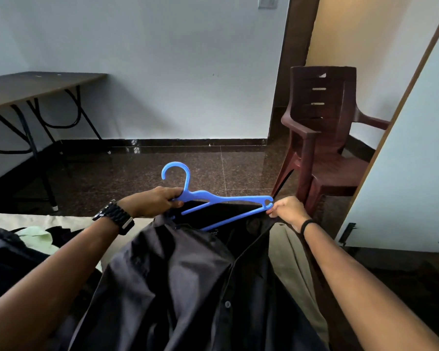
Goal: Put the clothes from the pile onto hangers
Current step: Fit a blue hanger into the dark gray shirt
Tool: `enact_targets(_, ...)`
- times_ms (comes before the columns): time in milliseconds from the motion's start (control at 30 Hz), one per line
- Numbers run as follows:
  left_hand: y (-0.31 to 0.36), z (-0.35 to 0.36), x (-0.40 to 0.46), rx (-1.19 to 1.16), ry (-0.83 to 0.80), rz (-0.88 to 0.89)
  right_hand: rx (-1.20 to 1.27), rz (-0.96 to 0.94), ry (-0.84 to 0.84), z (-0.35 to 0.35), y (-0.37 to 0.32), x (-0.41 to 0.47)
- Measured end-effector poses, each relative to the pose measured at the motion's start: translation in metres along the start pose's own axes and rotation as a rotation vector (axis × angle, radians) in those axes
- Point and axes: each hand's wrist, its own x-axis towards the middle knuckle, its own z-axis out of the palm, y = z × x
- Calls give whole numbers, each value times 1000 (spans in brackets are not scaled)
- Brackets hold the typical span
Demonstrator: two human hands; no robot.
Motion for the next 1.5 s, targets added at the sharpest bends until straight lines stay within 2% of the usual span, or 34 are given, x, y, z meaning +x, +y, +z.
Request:
enact_targets(233, 16, -11, -7, -98, -54, -95, -169, -130, 123, -9, -13, -2)
enact_targets(400, 27, -15, -10, 100, -122, -157, -218, -254, 8, -17, -28, -8)
enact_targets(533, 39, -11, -12, 232, -93, -220, -261, -325, 51, -17, -38, -18)
enact_targets(633, 47, -12, -13, 233, -62, -236, -253, -368, 84, -18, -46, -26)
enact_targets(767, 62, -16, -17, 176, 76, -235, -228, -442, 96, -23, -62, -41)
enact_targets(900, 83, -23, -27, 141, 290, -241, -167, -485, 134, -27, -82, -59)
enact_targets(1100, 103, -40, -38, 23, 499, -176, 137, -433, 210, -45, -111, -81)
enact_targets(1267, 124, -63, -44, 59, 621, -137, 624, -323, 77, -75, -139, -104)
enact_targets(1367, 144, -80, -49, 98, 753, -86, 811, -295, -83, -88, -159, -127)
enact_targets(1433, 160, -91, -49, 74, 821, -19, 820, -346, -188, -89, -170, -141)
enact_targets(1500, 174, -102, -48, 4, 852, 69, 645, -477, -159, -90, -177, -149)
